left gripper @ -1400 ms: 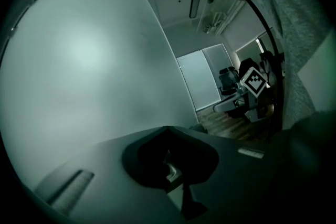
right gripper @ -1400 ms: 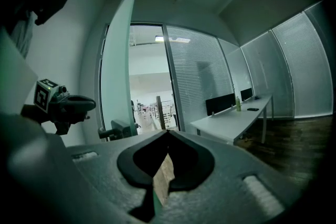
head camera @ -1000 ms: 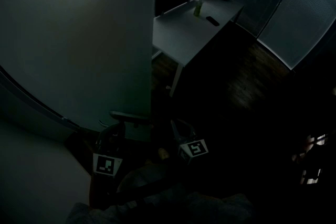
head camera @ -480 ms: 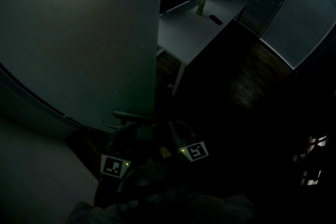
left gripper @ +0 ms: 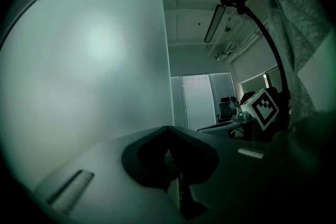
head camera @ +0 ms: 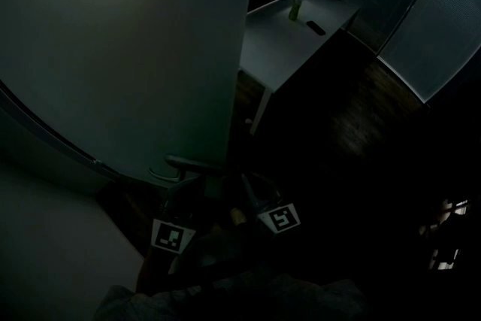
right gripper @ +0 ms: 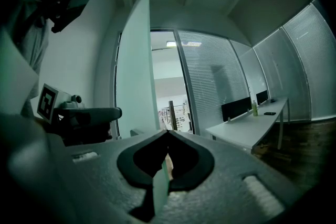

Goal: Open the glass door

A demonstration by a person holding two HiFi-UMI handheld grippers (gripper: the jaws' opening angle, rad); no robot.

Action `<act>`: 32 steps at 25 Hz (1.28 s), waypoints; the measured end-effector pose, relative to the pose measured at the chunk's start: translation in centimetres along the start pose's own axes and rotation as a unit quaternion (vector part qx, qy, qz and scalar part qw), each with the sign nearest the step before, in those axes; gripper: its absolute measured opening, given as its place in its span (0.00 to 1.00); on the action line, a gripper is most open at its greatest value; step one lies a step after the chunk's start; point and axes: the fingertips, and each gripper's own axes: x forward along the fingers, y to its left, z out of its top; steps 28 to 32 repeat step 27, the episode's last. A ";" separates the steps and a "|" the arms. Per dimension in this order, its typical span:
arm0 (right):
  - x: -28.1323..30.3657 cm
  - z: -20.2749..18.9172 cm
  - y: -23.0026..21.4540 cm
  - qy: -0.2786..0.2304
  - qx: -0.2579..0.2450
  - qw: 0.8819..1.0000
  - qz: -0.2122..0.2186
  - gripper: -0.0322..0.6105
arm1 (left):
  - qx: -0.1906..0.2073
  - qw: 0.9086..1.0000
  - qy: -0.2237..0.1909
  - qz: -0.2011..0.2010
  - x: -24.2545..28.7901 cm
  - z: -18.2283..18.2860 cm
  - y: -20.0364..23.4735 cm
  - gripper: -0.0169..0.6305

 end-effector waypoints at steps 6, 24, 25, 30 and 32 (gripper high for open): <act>0.3 -0.5 0.0 0.005 0.001 1.000 0.001 0.05 | 0.003 1.000 0.002 0.004 -0.1 -0.4 0.3 0.03; 0.7 -0.5 -0.2 0.007 0.008 1.000 0.001 0.05 | 0.016 1.000 0.007 0.000 0.3 -0.5 0.4 0.03; 0.7 -0.5 -0.2 0.007 0.007 1.000 0.001 0.05 | 0.015 1.000 0.007 0.000 0.3 -0.5 0.4 0.03; 0.7 -0.5 -0.2 0.006 0.006 1.000 0.002 0.05 | 0.011 1.000 0.007 0.001 0.3 -0.4 0.4 0.03; 0.7 -0.5 -0.2 0.006 0.006 1.000 0.002 0.05 | 0.011 1.000 0.007 0.001 0.3 -0.4 0.4 0.03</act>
